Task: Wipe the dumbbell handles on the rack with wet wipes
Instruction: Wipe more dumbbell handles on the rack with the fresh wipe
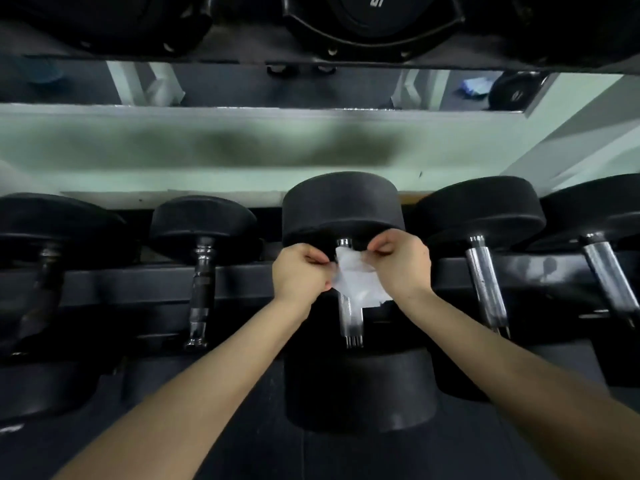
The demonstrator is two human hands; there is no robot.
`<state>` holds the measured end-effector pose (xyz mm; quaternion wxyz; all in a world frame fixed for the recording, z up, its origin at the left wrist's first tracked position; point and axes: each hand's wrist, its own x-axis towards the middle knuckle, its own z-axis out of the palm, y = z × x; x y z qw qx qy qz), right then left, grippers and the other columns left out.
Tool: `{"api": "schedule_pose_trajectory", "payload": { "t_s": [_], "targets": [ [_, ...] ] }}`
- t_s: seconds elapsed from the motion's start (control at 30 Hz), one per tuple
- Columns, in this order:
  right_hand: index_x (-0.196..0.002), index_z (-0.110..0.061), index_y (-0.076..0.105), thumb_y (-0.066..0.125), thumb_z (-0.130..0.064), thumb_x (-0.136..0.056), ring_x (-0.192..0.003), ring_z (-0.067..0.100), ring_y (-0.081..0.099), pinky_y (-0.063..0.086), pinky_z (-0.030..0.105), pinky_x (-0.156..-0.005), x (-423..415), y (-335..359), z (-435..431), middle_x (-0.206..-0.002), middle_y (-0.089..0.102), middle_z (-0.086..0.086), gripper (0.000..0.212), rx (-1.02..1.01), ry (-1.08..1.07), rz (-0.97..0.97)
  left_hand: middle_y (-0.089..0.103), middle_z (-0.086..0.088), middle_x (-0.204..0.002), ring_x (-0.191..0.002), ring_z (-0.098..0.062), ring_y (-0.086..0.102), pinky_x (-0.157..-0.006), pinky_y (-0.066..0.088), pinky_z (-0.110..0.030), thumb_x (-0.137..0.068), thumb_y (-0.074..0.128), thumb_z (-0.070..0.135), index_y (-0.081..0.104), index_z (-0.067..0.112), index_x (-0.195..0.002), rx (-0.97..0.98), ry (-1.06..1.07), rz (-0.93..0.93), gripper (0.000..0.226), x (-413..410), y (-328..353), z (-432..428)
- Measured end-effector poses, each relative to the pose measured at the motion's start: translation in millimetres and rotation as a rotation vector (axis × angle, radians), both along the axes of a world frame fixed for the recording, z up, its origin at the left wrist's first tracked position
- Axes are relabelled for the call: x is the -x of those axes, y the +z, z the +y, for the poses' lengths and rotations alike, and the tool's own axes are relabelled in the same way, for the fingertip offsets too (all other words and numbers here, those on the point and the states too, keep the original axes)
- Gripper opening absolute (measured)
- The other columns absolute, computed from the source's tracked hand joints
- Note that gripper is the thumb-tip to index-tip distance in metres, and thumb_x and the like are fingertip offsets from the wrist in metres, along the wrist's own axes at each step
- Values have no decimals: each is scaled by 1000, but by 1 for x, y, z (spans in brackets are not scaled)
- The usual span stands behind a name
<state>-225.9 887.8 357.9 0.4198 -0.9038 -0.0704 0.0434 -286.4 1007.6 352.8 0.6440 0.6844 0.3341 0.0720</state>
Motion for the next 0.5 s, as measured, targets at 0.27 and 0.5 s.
{"api": "schedule_pose_trajectory", "payload": {
  "t_s": [0.27, 0.5],
  "targets": [
    [-94, -30, 75, 57, -36, -89, -89, 18, 60, 43, 26, -73, 30, -11, -15, -95, 60, -4, 19, 454, 373, -276, 65, -11, -77, -65, -21, 65, -55, 58, -29, -87, 64, 10, 59, 7, -78, 89, -109, -99, 11, 4, -17, 1],
    [-97, -15, 76, 71, -10, -77, -65, 9, 54, 45, 16, -68, 24, -15, -25, -71, 61, 6, 21, 161, 461, -146, 65, -17, -84, -68, -18, 63, -60, 58, -24, -73, 76, 2, 69, 11, -87, -88, -374, -221, 18, 26, -17, 9]
  ]
}}
